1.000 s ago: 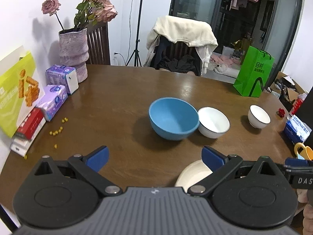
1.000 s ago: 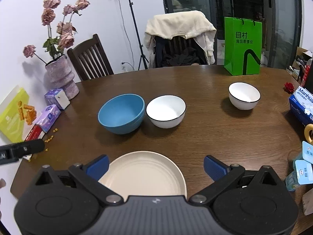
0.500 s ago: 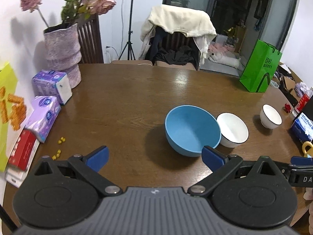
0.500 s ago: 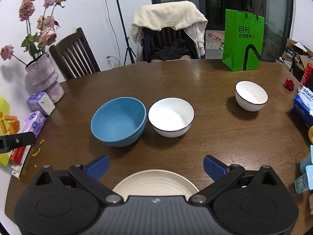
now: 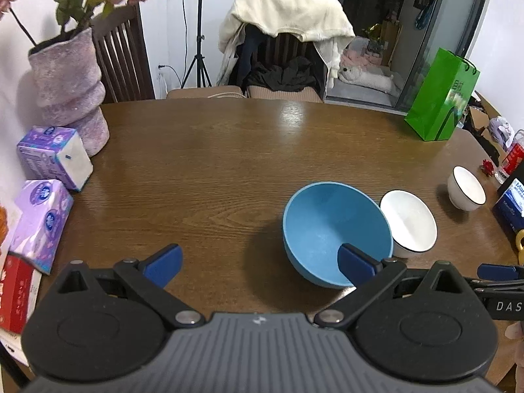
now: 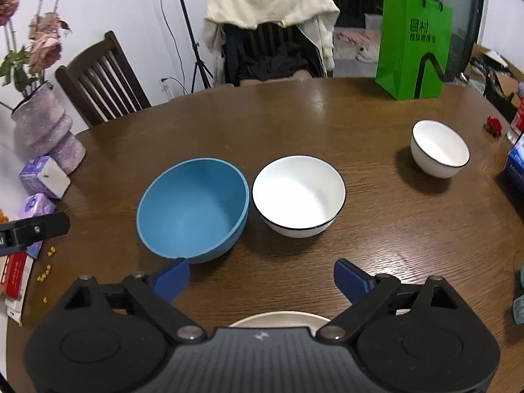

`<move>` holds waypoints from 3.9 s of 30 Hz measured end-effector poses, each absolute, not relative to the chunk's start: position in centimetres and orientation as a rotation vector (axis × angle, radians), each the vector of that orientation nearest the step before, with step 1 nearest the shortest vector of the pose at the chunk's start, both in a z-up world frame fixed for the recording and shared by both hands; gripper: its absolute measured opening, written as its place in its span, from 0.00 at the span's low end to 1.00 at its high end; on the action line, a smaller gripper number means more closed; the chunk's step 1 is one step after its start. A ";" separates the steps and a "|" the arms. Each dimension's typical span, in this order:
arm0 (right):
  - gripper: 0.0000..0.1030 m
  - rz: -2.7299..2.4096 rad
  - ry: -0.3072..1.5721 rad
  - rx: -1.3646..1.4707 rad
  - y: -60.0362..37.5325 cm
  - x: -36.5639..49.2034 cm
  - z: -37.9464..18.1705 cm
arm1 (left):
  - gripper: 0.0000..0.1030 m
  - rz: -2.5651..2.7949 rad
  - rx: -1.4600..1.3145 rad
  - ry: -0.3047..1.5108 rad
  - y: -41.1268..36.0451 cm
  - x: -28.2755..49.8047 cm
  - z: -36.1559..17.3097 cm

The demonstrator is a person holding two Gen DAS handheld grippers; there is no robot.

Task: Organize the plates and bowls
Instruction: 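Move both tools toward the blue bowl beside the white bowl, then close the left gripper on the blue bowl rim while the right gripper closes on the opposite rim, then lift the blue bowl and carry it toward the snack boxes with both grippers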

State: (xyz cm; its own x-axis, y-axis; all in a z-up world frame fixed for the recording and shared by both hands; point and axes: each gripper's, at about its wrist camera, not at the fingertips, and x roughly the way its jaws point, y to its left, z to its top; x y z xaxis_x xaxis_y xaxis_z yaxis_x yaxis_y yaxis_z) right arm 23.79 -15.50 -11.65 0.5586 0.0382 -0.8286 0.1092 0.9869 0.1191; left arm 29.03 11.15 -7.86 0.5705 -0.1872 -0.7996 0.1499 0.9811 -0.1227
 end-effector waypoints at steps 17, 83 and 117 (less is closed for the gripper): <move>0.74 -0.057 1.062 0.162 -13.3 29.7 -14.8 | 0.99 -0.189 -0.055 1.019 10.2 34.6 -11.9; 0.11 0.014 1.107 0.153 -10.5 30.6 -15.8 | 0.05 -0.199 -0.116 1.074 10.0 34.0 -12.5; 0.10 0.249 1.042 0.038 -4.0 23.5 -10.6 | 0.05 0.036 -0.203 0.979 16.9 21.7 -6.8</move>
State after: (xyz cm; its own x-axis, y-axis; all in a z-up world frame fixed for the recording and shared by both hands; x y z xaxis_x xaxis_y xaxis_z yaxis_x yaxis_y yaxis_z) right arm 23.49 -3.96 -10.58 0.4794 0.2221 -0.8490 -0.1858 0.9712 0.1492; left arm 21.68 16.87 -6.80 0.5587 -0.0612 -0.8271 -0.1212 0.9805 -0.1544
